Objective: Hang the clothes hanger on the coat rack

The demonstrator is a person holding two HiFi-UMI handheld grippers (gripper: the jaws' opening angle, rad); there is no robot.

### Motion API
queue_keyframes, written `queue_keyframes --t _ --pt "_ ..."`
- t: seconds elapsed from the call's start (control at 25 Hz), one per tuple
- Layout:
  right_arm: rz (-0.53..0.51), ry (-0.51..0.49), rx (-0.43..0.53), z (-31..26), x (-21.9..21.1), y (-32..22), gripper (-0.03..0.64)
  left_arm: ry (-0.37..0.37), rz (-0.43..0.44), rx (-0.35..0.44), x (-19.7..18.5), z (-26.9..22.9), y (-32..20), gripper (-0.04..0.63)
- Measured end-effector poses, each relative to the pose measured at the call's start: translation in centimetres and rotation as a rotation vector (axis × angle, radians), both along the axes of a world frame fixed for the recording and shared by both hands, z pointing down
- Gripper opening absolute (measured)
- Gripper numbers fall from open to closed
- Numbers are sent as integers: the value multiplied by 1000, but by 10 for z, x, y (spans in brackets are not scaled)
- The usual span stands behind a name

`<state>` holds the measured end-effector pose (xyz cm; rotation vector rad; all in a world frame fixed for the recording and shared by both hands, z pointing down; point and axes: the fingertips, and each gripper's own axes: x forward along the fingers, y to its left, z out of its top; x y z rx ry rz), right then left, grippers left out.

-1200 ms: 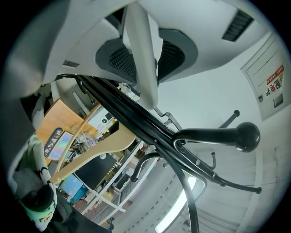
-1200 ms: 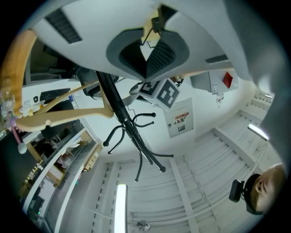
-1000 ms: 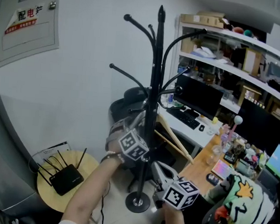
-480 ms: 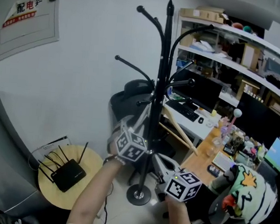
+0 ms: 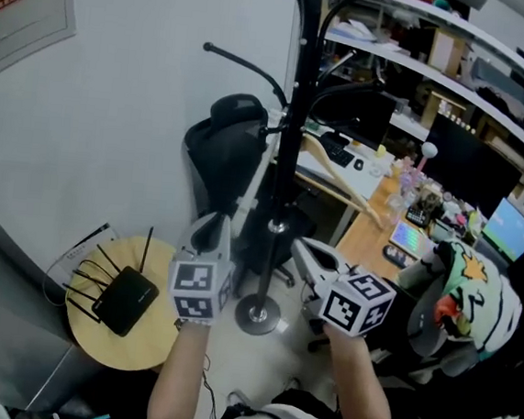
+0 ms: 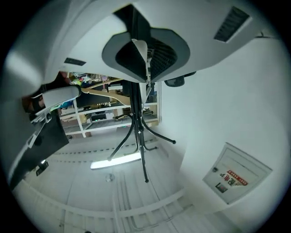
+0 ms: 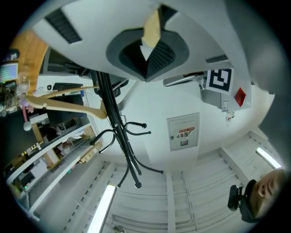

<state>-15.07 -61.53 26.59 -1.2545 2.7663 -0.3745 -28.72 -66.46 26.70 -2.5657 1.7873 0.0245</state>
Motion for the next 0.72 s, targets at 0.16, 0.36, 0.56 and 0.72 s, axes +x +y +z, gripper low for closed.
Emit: queue_keyframes --t 0.16,0.36,0.56,0.72 --pt "9 16 -3 4 -8 15 9 112 40 -37 -12 21 37 2" --pt "-18 -3 -11 3 -11 43 8 190 80 -93 -1 43 87 2" --pt "-31 -18 -12 11 4 86 8 241 115 -118 28 51 137 2" --pt "-19 -36 21 21 22 124 8 245 129 -146 52 60 173 2"
